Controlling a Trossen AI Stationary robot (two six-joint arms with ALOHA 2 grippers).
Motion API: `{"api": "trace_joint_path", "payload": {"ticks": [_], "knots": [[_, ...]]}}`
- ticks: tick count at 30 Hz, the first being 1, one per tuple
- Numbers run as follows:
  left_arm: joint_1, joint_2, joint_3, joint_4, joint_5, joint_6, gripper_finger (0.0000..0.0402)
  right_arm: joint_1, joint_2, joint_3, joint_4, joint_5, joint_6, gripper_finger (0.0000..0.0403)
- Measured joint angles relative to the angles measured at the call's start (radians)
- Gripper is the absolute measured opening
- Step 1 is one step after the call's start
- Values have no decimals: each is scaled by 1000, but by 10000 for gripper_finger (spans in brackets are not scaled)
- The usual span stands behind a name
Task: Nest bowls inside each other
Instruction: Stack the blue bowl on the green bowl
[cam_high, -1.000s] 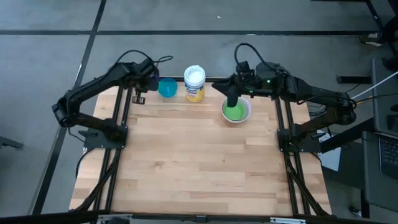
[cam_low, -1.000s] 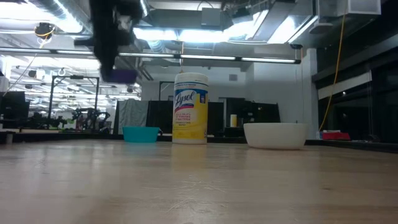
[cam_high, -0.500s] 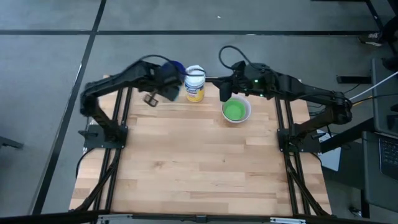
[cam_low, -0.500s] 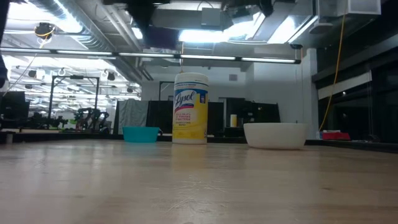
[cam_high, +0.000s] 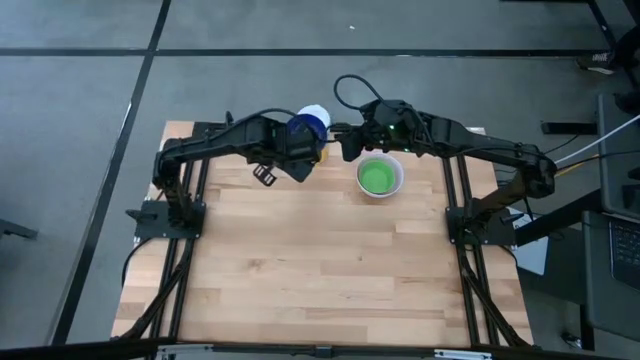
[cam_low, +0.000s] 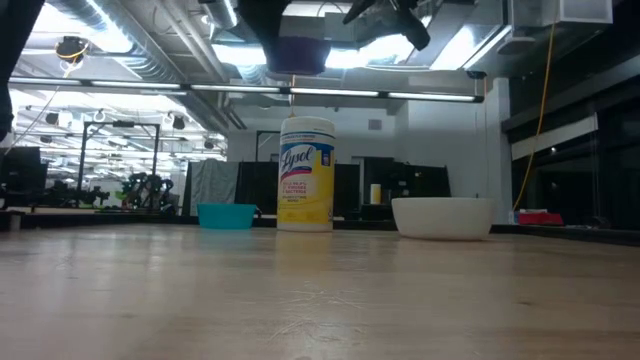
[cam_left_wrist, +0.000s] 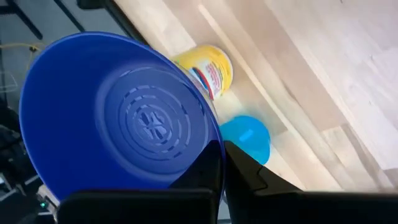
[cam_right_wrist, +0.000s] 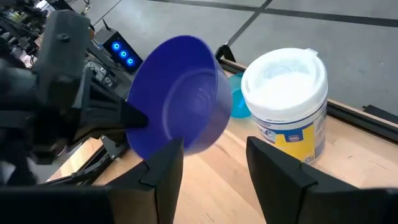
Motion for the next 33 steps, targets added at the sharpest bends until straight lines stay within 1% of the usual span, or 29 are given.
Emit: {"api": "trace_joint_path", "payload": {"ticks": [6, 11, 17, 27, 32, 33], "knots": [[-37, 24, 89, 4, -13, 27, 2, -11, 1, 0, 4, -11, 2, 182], [-48, 51, 151, -4, -10, 42, 2, -21, 10, 0, 21, -33, 4, 175], [-48, 70, 154, -9, -6, 36, 2, -22, 30, 1, 60, -55, 8, 167], [-18, 76, 156, -2, 38, 30, 1, -23, 34, 10, 63, -83, -1, 182], [-19, 76, 157, 0, 53, 22, 1, -22, 34, 14, 60, -96, -9, 177], [-18, 76, 157, 10, 57, 22, 1, -22, 34, 14, 64, -111, -9, 176]]}}
